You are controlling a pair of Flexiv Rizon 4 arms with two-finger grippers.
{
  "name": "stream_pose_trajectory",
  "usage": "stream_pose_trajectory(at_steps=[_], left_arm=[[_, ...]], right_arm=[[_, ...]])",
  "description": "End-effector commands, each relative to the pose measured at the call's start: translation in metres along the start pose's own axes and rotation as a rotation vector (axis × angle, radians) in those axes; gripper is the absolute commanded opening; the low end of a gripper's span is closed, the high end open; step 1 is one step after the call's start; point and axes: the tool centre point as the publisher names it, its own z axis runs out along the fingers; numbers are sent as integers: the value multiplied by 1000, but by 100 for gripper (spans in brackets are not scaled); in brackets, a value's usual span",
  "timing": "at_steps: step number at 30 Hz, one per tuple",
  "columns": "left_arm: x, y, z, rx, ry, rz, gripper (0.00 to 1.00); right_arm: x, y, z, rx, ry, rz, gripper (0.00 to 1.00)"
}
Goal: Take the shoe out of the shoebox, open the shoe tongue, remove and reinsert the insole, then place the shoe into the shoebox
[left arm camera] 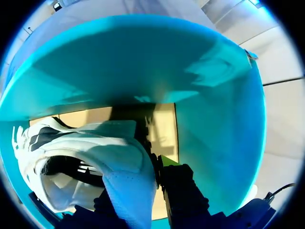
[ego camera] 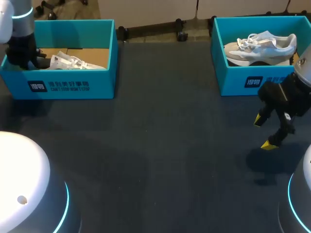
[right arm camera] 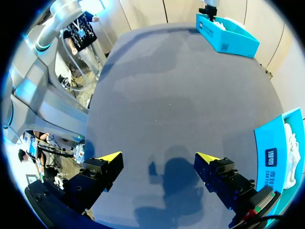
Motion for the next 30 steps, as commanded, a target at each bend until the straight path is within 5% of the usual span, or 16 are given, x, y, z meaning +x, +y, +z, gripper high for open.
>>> stream_pose_trajectory(at_steps=[1,24,27,28,29,30], left_arm=[[7,2,-3,15,-10,-3,0],[3,-12,8,48,-1,19,0],[4,-12,4,48,-8,12,48],[4,-12,3,48,-9,11,83],[4,-11,2,47,-10,11,98],[3,-11,0,44,-10,9,100]], right_arm=[[0,0,1,3,0,1,100],[0,0,1,3,0,1,100],[0,0,1,3,0,1,100],[0,0,1,3,0,1,100],[0,0,1,3,0,1,100],[0,0,1,3,0,1,100]])
